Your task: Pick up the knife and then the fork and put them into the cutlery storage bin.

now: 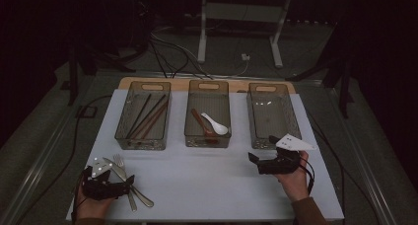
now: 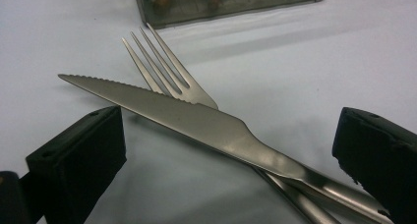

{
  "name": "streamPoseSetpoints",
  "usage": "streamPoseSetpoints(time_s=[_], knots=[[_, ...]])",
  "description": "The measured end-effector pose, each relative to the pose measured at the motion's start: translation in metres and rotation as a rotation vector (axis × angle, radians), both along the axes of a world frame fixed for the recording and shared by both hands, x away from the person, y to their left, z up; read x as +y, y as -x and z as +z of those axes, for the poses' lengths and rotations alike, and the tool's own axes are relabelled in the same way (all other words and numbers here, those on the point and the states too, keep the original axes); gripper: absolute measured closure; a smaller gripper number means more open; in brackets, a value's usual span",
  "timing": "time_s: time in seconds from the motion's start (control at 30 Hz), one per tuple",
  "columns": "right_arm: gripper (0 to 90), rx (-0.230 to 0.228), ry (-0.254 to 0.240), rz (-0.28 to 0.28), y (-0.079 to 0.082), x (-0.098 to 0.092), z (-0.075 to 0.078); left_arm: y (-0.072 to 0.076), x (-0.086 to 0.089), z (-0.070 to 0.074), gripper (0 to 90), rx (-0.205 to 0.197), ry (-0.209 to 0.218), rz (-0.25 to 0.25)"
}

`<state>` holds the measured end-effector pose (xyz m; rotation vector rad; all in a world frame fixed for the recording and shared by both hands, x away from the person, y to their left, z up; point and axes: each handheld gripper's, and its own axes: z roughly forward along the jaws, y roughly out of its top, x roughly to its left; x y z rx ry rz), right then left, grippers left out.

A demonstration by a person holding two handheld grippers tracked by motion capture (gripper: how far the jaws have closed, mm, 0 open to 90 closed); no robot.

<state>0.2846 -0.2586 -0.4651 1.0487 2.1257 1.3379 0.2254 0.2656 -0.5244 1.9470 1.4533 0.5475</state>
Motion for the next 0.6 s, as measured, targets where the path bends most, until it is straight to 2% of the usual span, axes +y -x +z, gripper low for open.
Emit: streamPoseSetpoints(time_s=[0.23,0.6], knots=[[0.0,-0.002,-0.005,-0.004,0.0001,-0.0014,0.0002,-0.0037,-0.0022,-0.0053,0.9,0.042,-0.001,-0.018],[0.0,-0.009,-0.005,-0.010,0.0011,-0.0025,0.0008,-0.0070,-0.0071,-0.0060,1.4,0.047,-0.020,-0.016]])
